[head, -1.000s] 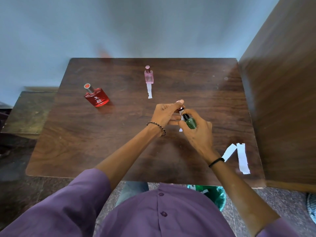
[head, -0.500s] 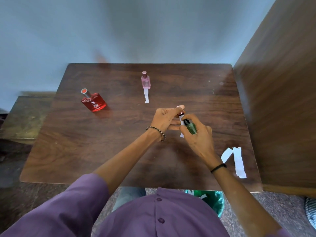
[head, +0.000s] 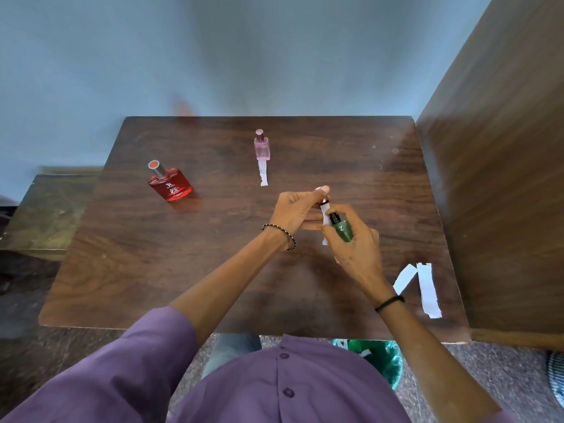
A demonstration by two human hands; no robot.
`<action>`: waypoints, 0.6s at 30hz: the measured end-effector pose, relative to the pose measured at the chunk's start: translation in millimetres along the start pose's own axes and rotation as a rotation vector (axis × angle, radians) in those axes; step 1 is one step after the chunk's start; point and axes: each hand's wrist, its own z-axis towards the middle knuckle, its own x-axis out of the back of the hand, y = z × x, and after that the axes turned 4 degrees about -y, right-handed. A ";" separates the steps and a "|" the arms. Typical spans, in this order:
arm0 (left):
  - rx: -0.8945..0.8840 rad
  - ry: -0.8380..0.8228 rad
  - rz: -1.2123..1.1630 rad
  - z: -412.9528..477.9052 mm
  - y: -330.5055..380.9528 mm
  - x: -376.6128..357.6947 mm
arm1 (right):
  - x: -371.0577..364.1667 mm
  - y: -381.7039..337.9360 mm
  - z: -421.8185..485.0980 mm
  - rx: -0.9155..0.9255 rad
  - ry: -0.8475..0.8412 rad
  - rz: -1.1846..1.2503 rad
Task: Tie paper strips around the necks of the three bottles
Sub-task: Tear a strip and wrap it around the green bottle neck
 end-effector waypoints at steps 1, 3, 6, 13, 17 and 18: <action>0.000 -0.001 0.001 -0.7 -0.1 0.0 | -0.1 0.7 0.5 0.012 -0.001 -0.039; 0.005 -0.003 -0.005 -1.9 -0.4 0.0 | 0.1 0.6 1.0 0.030 0.001 -0.057; 0.009 -0.002 -0.021 -2.7 0.0 0.2 | 1.0 -1.8 1.2 0.033 -0.003 -0.025; -0.012 -0.013 -0.039 -1.9 2.8 4.2 | 3.2 -5.2 1.9 0.011 0.005 -0.073; -0.027 -0.039 -0.066 -2.4 4.5 6.9 | 7.4 -2.7 3.8 -0.037 0.039 -0.048; -0.031 -0.045 -0.076 -2.0 4.5 7.4 | 8.5 -2.5 4.1 -0.039 0.036 -0.048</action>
